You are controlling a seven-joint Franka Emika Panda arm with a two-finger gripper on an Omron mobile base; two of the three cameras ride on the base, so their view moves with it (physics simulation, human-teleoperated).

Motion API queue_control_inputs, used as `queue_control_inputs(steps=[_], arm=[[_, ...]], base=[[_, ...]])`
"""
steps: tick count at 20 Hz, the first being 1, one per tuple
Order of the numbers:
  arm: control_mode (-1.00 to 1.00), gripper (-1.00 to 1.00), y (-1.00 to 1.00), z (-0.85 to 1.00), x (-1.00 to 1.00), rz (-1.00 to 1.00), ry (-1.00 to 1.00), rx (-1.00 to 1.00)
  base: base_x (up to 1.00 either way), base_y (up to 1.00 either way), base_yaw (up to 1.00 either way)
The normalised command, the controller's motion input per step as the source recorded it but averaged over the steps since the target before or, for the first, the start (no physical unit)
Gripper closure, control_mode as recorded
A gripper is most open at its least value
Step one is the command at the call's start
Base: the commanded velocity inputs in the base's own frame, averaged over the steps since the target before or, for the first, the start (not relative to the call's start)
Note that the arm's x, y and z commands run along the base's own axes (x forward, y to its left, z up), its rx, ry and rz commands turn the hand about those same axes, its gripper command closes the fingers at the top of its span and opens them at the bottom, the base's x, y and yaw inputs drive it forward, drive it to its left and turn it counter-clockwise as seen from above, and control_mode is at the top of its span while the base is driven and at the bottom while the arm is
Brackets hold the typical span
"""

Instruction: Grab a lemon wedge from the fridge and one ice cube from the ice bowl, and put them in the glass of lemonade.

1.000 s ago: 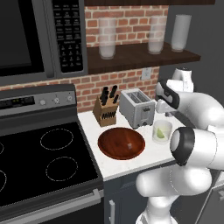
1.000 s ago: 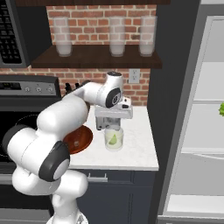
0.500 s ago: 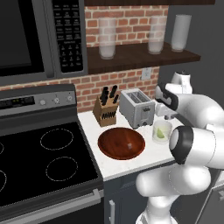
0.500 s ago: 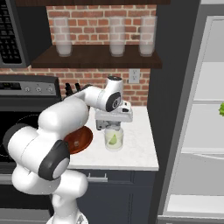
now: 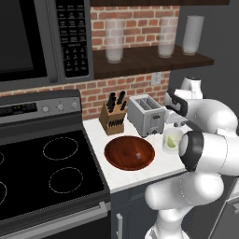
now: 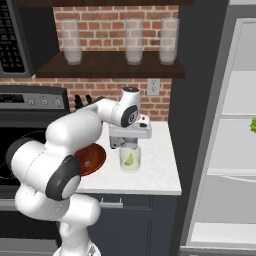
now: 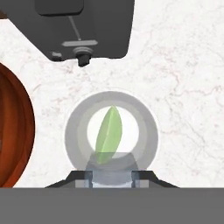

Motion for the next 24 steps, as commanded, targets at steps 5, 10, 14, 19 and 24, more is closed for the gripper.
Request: queue_control_inputs(steps=[5, 10, 14, 19, 24], arm=[[-1.00, 1.00, 0.00, 0.00, 0.26, 0.00, 0.04, 0.00], [-1.00, 1.00, 0.00, -0.04, 0.21, 0.00, 0.02, 0.00], [-1.00, 1.00, 0.00, -0.16, 0.04, 0.00, 0.00, 0.00], [-1.00, 1.00, 0.00, -0.20, -0.02, 0.00, 0.00, 0.00], [-1.00, 1.00, 0.00, -0.09, -0.22, 0.00, -0.03, 0.00]], base=[[0.00, 0.00, 0.00], [0.00, 0.00, 0.00], [0.00, 0.00, 0.00], [0.00, 0.00, 0.00], [0.00, 0.00, 0.00]])
